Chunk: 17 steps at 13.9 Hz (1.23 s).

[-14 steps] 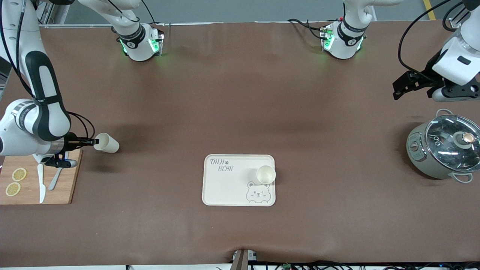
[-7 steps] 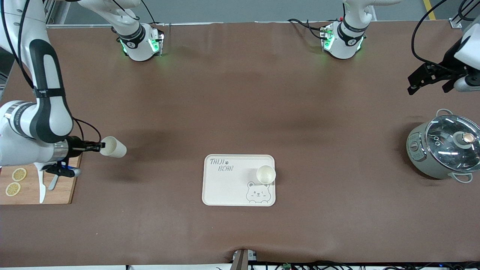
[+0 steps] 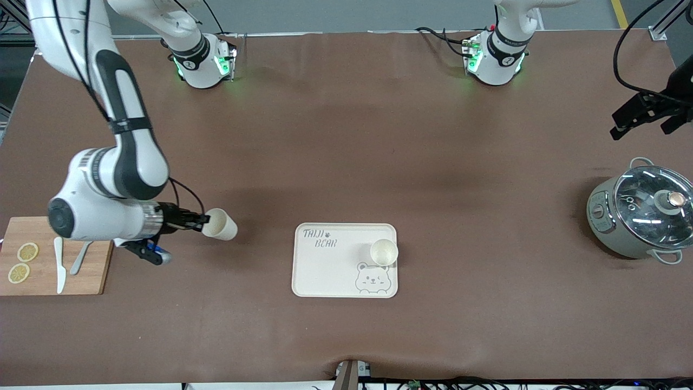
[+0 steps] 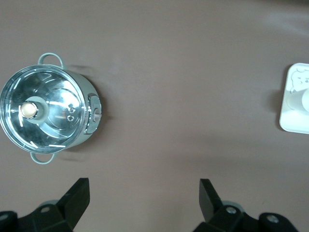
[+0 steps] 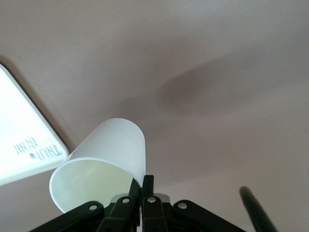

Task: Place white IKEA cup upright on tray with both arms
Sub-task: 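Grasp the second white cup with the right gripper and carry it to the tray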

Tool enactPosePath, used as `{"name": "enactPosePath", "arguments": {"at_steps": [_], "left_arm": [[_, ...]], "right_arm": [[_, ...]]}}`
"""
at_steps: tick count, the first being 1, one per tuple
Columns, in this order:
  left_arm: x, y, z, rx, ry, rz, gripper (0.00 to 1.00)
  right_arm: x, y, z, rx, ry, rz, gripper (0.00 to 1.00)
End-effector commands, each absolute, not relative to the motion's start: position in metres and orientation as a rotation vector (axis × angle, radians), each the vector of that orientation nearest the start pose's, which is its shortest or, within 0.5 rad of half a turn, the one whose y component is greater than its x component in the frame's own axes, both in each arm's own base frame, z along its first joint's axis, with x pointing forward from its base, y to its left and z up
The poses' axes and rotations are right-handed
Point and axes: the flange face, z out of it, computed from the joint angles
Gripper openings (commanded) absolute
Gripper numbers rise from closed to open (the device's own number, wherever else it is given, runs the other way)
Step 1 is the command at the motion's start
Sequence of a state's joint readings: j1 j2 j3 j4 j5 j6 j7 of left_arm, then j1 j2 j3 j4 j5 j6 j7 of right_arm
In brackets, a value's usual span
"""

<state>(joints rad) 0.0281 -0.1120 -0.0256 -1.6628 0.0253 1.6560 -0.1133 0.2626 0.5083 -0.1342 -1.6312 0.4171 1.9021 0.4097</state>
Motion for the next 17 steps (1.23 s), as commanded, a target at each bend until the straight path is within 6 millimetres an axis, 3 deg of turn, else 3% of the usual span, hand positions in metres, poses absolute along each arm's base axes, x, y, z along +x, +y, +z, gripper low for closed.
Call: {"name": "enactPosePath", "arguments": {"at_steps": [1, 4, 6, 11, 15, 17], "left_arm": [[0.532, 0.004, 0.658, -3.103, -0.174, -0.167, 1.00], [0.528, 0.002, 0.666, -3.104, -0.171, -0.141, 1.00], [0.527, 0.000, 0.666, -3.093, -0.164, -0.132, 1.00], [0.528, 0.003, 0.670, -3.094, -0.171, -0.139, 1.00], [0.531, 0.003, 0.666, -3.104, -0.162, -0.127, 1.00], [0.532, 0.002, 0.664, -3.108, -0.159, -0.119, 1.00]], "right_arm": [[0.656, 0.170, 0.305, -2.747, 0.860, 0.400, 0.00], [0.657, 0.234, 0.287, -2.660, 0.977, 0.431, 0.00], [0.662, 0.257, 0.286, -2.640, 1.033, 0.401, 0.00], [0.668, 0.285, 0.290, -2.551, 1.223, 0.345, 0.00], [0.664, 0.316, 0.271, -2.524, 1.293, 0.314, 0.00], [0.661, 0.321, 0.261, -2.535, 1.294, 0.323, 0.00]]}}
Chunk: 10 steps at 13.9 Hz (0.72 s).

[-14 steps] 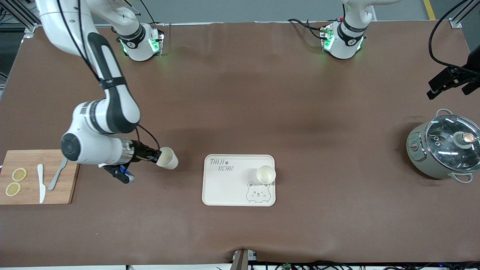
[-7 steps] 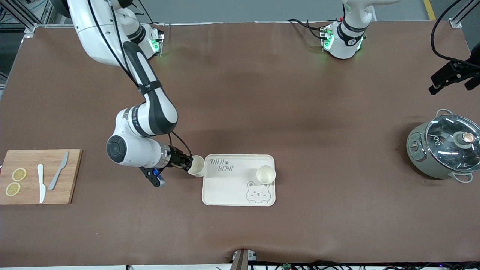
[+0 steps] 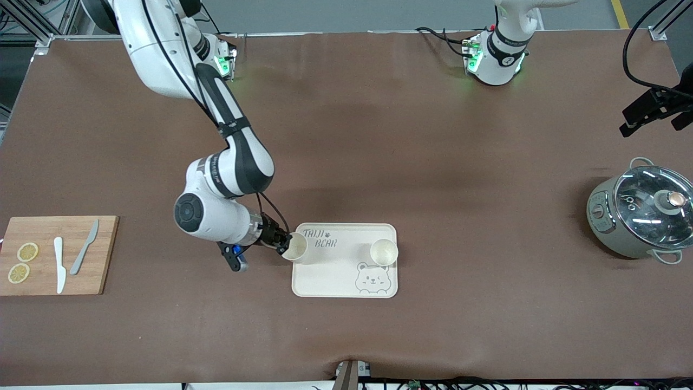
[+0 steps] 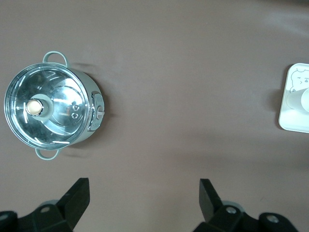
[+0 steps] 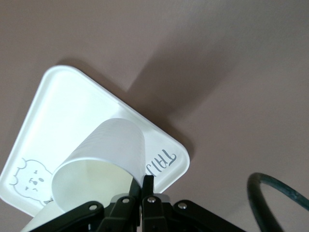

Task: Place white IKEA cup upright on tray with both arms
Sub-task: 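Set the cup upright on the tray and open the right gripper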

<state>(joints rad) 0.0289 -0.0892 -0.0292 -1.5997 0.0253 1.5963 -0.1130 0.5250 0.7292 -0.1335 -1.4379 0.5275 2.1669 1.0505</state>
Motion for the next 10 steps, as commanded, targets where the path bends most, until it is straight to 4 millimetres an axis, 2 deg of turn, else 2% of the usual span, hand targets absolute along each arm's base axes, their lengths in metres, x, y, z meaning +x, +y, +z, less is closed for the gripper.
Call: {"name": "enactPosePath", "arguments": {"at_steps": [1, 4, 5, 9, 10], "left_arm": [[0.532, 0.002, 0.666, -3.108, -0.157, -0.124, 1.00], [0.530, 0.002, 0.665, -3.108, -0.159, -0.107, 1.00], [0.530, 0.002, 0.665, -3.107, -0.167, -0.105, 1.00], [0.529, 0.002, 0.666, -3.108, -0.145, -0.105, 1.00], [0.529, 0.000, 0.667, -3.108, -0.141, -0.107, 1.00]], "right_arm": [[0.659, 0.325, 0.258, -2.540, 1.289, 0.329, 0.00], [0.653, 0.332, 0.246, -2.554, 1.287, 0.349, 0.09], [0.651, 0.336, 0.244, -2.560, 1.281, 0.352, 0.17], [0.649, 0.339, 0.239, -2.567, 1.280, 0.354, 0.75], [0.650, 0.338, 0.241, -2.558, 1.300, 0.352, 0.99]]}}
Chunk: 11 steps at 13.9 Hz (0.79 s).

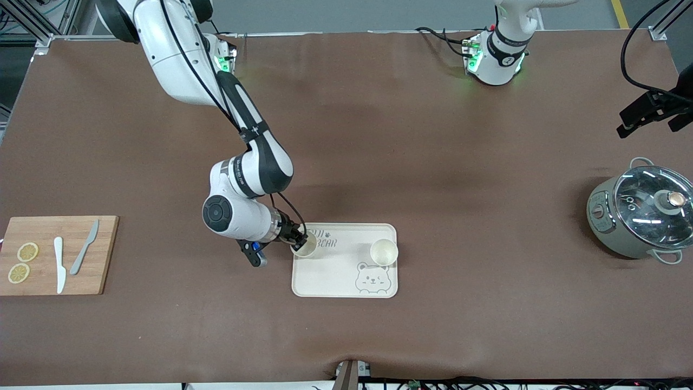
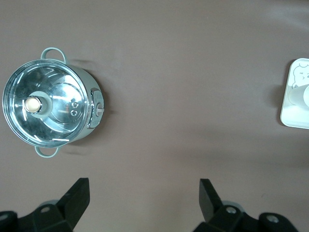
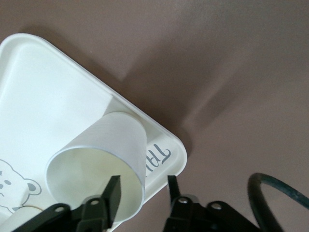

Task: Place white IKEA cup upright on tray with both arms
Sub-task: 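Set the cup upright on the tray and open the right gripper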

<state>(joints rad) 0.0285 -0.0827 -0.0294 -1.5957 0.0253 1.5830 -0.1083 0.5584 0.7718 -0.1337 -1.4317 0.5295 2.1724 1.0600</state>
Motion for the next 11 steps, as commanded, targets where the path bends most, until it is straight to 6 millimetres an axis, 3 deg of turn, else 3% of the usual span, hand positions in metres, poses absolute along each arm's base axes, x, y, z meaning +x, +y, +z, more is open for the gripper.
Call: {"name": "enactPosePath", "arguments": {"at_steps": [1, 4, 7, 9, 11], "left_arm": [[0.528, 0.000, 0.667, -3.108, -0.140, -0.110, 1.00], [0.527, -0.002, 0.668, -3.108, -0.133, -0.110, 1.00], [0.527, -0.005, 0.666, -3.109, -0.121, -0.103, 1.00], [0.529, -0.005, 0.664, -3.109, -0.121, -0.095, 1.00], [0.528, -0.005, 0.665, -3.109, -0.121, -0.093, 1.00]], "right_arm": [[0.652, 0.336, 0.245, -2.536, 1.340, 0.354, 1.00], [0.661, 0.333, 0.268, -2.516, 1.352, 0.322, 1.00], [0.672, 0.311, 0.281, -2.510, 1.360, 0.289, 1.00], [0.678, 0.303, 0.308, -2.477, 1.362, 0.259, 1.00], [0.688, 0.270, 0.344, -2.425, 1.401, 0.268, 1.00]]}}
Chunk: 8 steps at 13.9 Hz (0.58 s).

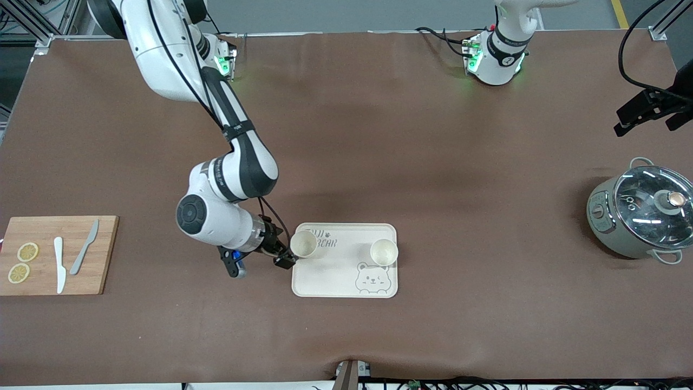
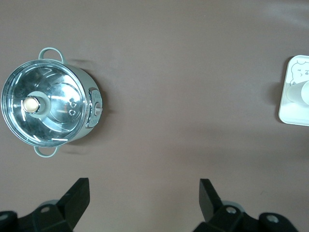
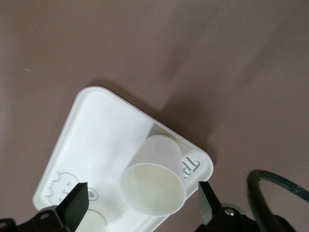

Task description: Place white IKEA cup upright on tray with both arms

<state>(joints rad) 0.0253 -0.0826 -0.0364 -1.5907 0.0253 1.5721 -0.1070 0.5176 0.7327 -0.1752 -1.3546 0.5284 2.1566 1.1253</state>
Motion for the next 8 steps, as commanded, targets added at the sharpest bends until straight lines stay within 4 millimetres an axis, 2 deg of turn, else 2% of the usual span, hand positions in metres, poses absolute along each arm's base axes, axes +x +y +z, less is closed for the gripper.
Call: {"name": "enactPosePath", "arguments": {"at_steps": [1, 3, 4, 5, 6, 8], "left_arm": [[0.526, -0.008, 0.666, -3.109, -0.115, -0.096, 1.00], [0.525, -0.013, 0.666, -3.109, -0.103, -0.089, 1.00], [0.523, -0.016, 0.665, -3.108, -0.094, -0.068, 1.00], [0.522, -0.029, 0.664, -3.109, -0.058, -0.054, 1.00], [0.520, -0.043, 0.663, -3.105, -0.049, -0.043, 1.00], [0.519, -0.048, 0.664, -3.104, -0.018, -0.045, 1.00]], "right_arm": [[0.689, 0.249, 0.354, -2.433, 1.422, 0.316, 1.00], [0.701, 0.214, 0.382, -2.436, 1.437, 0.356, 1.00], [0.699, 0.198, 0.401, -2.465, 1.436, 0.350, 1.00], [0.696, 0.181, 0.422, -2.497, 1.425, 0.328, 1.00], [0.691, 0.162, 0.435, -2.508, 1.423, 0.353, 1.00], [0.679, 0.119, 0.452, -2.539, 1.372, 0.416, 1.00]]}}
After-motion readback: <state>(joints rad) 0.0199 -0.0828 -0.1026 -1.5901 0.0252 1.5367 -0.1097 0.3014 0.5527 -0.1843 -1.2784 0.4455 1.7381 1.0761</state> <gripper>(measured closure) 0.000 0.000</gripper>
